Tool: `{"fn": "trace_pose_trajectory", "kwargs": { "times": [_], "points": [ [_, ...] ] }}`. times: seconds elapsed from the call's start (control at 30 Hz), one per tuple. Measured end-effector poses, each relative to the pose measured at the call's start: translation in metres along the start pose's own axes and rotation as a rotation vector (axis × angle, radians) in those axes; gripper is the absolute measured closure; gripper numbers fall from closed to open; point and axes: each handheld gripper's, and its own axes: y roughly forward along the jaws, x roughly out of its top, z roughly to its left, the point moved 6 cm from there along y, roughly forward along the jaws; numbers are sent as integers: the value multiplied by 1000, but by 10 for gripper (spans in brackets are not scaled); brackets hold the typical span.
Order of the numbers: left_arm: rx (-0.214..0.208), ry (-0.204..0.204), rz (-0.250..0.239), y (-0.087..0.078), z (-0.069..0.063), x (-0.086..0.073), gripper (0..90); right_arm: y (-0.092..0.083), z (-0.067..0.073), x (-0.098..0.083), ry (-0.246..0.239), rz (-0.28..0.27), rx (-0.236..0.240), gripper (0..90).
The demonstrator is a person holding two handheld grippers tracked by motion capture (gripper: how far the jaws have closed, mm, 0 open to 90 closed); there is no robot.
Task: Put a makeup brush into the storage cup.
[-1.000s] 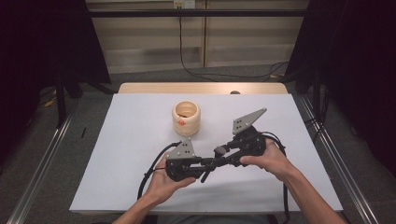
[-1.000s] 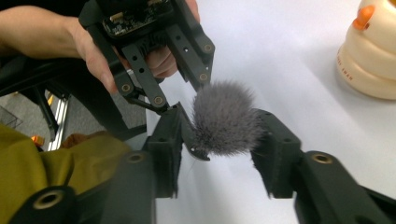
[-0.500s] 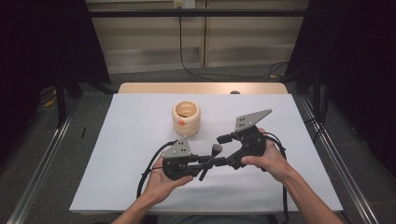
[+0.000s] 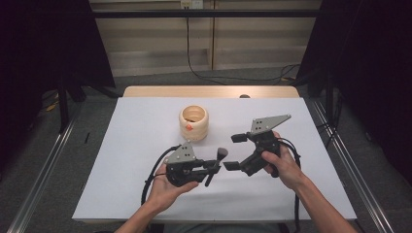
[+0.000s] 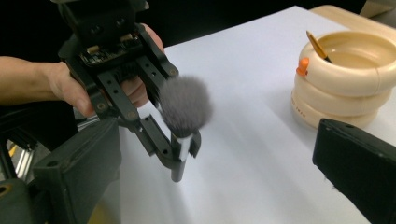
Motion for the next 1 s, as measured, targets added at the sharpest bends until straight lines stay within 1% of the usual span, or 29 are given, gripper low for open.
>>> {"fn": "trace_pose_trajectory", "kwargs": {
  "times": [0.07, 0.13, 0.17, 0.23, 0.27, 0.33, 0.4, 0.43, 0.5, 0.63, 0.7, 0.8, 0.87, 0.97, 1.0],
  "points": [
    [5, 1, -1, -3, 1, 0, 782, -1, -2, -1, 11, -7, -24, 16],
    [12, -2, -5, -5, 2, 1, 782, -3, -1, -1, 10, -15, -18, 11],
    [13, -2, -7, -6, 3, 1, 782, -5, -1, -2, 9, -21, -27, 11],
    [18, -5, -10, -9, 4, 1, 782, -8, -2, -2, 10, -23, -64, 25],
    [21, -5, -15, -9, 5, 2, 782, -9, -3, -3, 9, -36, -83, 30],
    [29, -10, -20, -12, 7, 3, 782, -11, -5, -7, -5, -38, -113, 22],
    [35, -12, -29, -13, 9, 4, 782, -14, -7, -12, -4, -46, -150, 27],
    [37, -13, -31, -14, 9, 5, 781, -15, -7, -13, -3, -49, -163, 27],
    [43, -13, -27, -16, 10, 5, 782, -20, -8, -15, -1, -71, -185, 26],
    [49, -19, -32, -20, 12, 5, 782, -26, -9, -24, 18, -78, -186, 20],
    [50, -22, -36, -22, 12, 5, 781, -28, -9, -29, 12, -82, -210, 30],
    [57, -24, -45, -28, 14, 7, 782, -32, -9, -35, 23, -93, -233, 30],
    [69, -28, -55, -33, 16, 10, 782, -35, -9, -39, 24, -105, -247, 27],
    [85, -31, -66, -40, 21, 13, 781, -38, -10, -44, 30, -102, -270, 31],
    [87, -30, -69, -42, 22, 14, 782, -39, -10, -46, 28, -110, -274, 27]
  ]
}}
